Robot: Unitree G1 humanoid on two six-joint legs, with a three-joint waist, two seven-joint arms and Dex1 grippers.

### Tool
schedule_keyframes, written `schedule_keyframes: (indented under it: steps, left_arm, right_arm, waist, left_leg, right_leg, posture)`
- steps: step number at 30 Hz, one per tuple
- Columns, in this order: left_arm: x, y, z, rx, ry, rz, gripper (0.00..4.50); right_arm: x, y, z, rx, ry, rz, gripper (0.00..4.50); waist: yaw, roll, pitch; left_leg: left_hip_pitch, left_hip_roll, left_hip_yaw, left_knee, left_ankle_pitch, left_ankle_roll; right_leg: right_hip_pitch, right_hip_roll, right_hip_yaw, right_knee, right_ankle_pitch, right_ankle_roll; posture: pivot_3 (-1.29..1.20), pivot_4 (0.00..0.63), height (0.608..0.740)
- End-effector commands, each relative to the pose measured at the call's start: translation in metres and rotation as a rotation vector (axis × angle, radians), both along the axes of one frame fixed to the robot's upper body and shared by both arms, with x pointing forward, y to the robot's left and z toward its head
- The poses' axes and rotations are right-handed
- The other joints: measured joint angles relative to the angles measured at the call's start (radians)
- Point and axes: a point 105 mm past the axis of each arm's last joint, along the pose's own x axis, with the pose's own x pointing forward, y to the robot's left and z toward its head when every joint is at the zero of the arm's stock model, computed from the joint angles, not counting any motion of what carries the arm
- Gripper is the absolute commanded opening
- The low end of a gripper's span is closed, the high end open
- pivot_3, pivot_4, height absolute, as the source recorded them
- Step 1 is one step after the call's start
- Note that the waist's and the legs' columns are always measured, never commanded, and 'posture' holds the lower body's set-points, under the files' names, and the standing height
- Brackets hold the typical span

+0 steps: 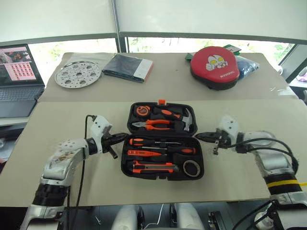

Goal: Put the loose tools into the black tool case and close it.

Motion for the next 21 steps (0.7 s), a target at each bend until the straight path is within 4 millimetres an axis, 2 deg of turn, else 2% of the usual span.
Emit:
schedule_keyframes:
  steps: [1,3,5,7,9,10,15,18,21]
  left_arm:
    - [-0.002,0.017,0.020,-0.008,0.056,0.043,1.52]
    - [-0.001,0.025,0.028,-0.020,0.099,0.057,2.25]
    - [0.006,0.030,0.033,-0.007,0.140,0.092,2.98]
    - [0.012,0.028,0.036,-0.020,0.181,0.109,3.75]
    - [0.017,0.022,0.040,-0.038,0.206,0.109,4.47]
    - [0.023,0.018,0.041,-0.045,0.229,0.132,4.50]
    - [0.040,-0.006,0.044,-0.078,0.287,0.159,4.50]
    - [0.053,-0.011,0.034,-0.044,0.297,0.202,4.50]
    - [0.059,-0.013,0.031,-0.043,0.295,0.222,4.50]
  right_arm:
    - [-0.001,-0.006,0.035,0.107,-0.016,-0.035,1.48]
    - [0.000,-0.006,0.044,0.148,0.057,-0.095,2.16]
    - [0.001,-0.010,0.040,0.035,0.154,-0.178,2.82]
    - [0.001,-0.004,0.045,0.049,0.233,-0.216,3.48]
    - [0.004,0.008,0.057,0.141,0.271,-0.211,4.20]
    - [0.007,0.011,0.058,0.152,0.310,-0.238,4.42]
    - [0.023,0.018,0.053,0.147,0.420,-0.367,4.42]
    - [0.038,0.020,0.046,0.132,0.424,-0.456,4.42]
    - [0.043,0.021,0.041,0.120,0.441,-0.498,4.42]
  waist:
    - [-0.001,0.000,0.000]
    - [-0.003,0.000,0.000]
    - [-0.003,0.000,0.000]
    - [-0.002,0.000,0.000]
    - [-0.002,0.000,0.000]
    - [-0.002,0.000,0.000]
    - [0.004,0.000,0.000]
    - [0.003,0.000,0.000]
    - [0.000,0.000,0.000]
  left_leg:
    - [0.001,0.000,0.000,0.000,0.000,0.000]
    - [0.001,0.000,0.000,0.000,0.000,0.000]
    - [0.001,0.000,0.000,0.000,0.000,0.000]
    - [0.000,0.000,0.000,0.000,0.000,0.000]
    - [0.000,0.000,0.000,0.000,0.000,0.000]
    - [0.000,0.000,0.000,0.000,0.000,0.000]
    - [-0.002,-0.002,0.000,0.000,0.000,0.000]
    - [-0.003,-0.002,0.000,0.000,0.000,0.001]
    - [-0.004,-0.003,0.001,-0.001,0.000,0.000]
  right_leg:
    - [0.000,0.000,0.000,0.000,0.000,0.000]
    - [0.000,0.000,0.000,0.001,0.000,-0.001]
    - [0.000,0.000,0.001,0.002,0.000,-0.001]
    - [-0.001,-0.001,0.001,0.002,0.000,-0.001]
    - [-0.001,0.000,0.001,0.002,0.000,-0.001]
    - [-0.001,0.000,0.001,0.002,0.000,-0.001]
    - [-0.001,0.001,0.000,0.004,0.000,-0.001]
    - [-0.002,0.001,0.000,0.003,0.001,0.000]
    - [-0.004,0.002,0.000,0.003,0.001,0.000]
  posture:
    - [0.00,0.150,0.740]
    - [0.00,0.150,0.740]
    - [0.00,0.150,0.740]
    - [0.00,0.150,0.740]
    - [0.00,0.150,0.740]
    - [0.00,0.150,0.740]
    - [0.00,0.150,0.740]
    - [0.00,0.150,0.740]
    - [0.00,0.150,0.740]
